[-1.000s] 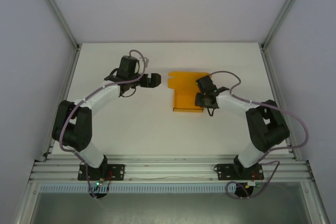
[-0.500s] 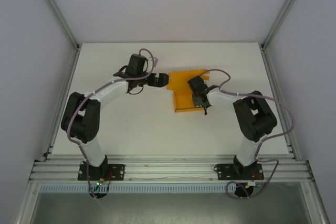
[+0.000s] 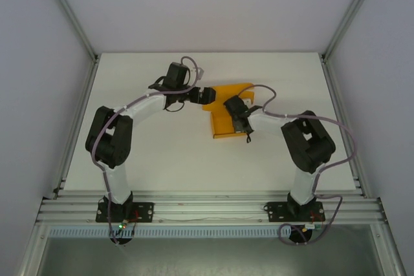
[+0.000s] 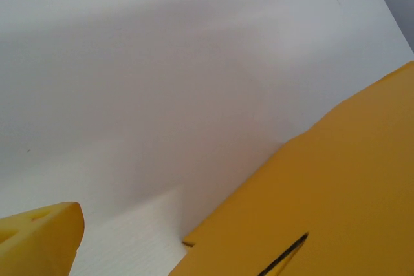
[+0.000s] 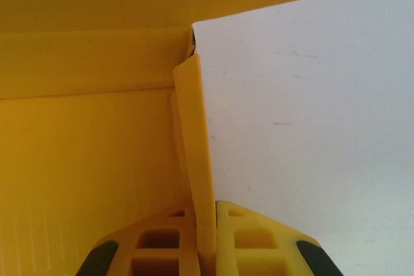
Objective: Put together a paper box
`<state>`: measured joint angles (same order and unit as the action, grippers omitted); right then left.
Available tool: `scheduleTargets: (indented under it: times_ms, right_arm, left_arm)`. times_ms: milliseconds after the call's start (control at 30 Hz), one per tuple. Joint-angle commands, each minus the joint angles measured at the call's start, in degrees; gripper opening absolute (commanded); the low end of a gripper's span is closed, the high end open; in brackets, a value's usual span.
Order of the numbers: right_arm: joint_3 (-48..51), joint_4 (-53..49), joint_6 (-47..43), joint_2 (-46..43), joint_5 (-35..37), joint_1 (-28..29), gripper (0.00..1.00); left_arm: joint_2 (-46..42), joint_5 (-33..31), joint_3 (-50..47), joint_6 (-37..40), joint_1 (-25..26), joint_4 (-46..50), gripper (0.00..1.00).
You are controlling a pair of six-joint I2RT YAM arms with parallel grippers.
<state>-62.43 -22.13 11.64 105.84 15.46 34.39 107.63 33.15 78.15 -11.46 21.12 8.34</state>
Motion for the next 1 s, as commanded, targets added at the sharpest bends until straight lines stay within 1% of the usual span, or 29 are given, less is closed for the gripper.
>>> scheduleTargets:
  times_ms: [0, 67, 267, 333, 433, 533, 567, 600, 633, 667, 767, 867, 967]
  right_arm:
    - [-2.7, -7.9, 2.2, 3.8, 10.5, 2.2, 0.00]
    - [-4.1, -9.3, 2.4, 4.9, 13.5, 3.2, 0.00]
    - [-6.2, -11.2, 3.1, 5.4, 16.0, 4.2, 0.00]
    - [-6.8, -11.8, 5.2, 5.2, 14.7, 4.2, 0.00]
    - [-5.8, -9.3, 7.7, 2.4, 9.5, 4.2, 0.00]
    - [-3.2, -5.1, 9.6, -1.3, 2.2, 4.2, 0.15]
    - [-2.4, -4.2, 9.9, -2.2, 0.1, 4.2, 0.26]
    - [-2.0, -4.0, 10.7, -2.9, -0.4, 4.2, 0.40]
    - [-1.7, -4.1, 11.0, -3.7, -0.7, 4.2, 0.48]
    - [-1.5, -4.3, 11.3, -4.6, -0.8, 4.2, 0.54]
    - [-0.8, -5.0, 11.3, -7.9, 0.2, 4.0, 0.58]
    - [0.1, -4.4, 10.0, -11.2, -0.7, 3.4, 0.62]
    - [0.0, -4.4, 7.5, -13.9, -1.5, 2.8, 0.65]
  left_arm:
    - [0.1, 1.1, 2.1, 1.1, 0.4, 0.6, 0.98]
    - [-0.3, 0.5, 1.8, 1.1, 0.3, 0.5, 0.98]
    - [-1.2, -0.8, 1.6, 1.9, 0.3, 1.3, 0.98]
    - [-1.6, -0.9, 1.6, 2.1, 0.4, 1.7, 0.98]
    - [-2.2, -1.0, 1.4, 2.5, 0.4, 1.9, 0.99]
    - [-3.2, -1.3, 1.2, 3.0, 0.3, 2.4, 1.00]
    - [-3.6, -1.4, 1.2, 3.5, 0.4, 2.8, 1.00]
    - [-3.9, -1.4, 1.2, 3.8, 0.4, 3.0, 1.00]
    - [-4.4, -1.5, 1.0, 4.1, 0.4, 3.1, 1.00]
    - [-4.9, -1.6, 0.8, 4.6, 0.3, 3.4, 1.00]
    - [-6.5, -2.7, 0.3, 6.5, 0.3, 4.5, 1.00]
    - [-7.8, -4.4, 0.1, 8.1, 0.3, 6.0, 1.00]
    - [-8.9, -5.5, -0.1, 9.7, 0.3, 7.3, 1.00]
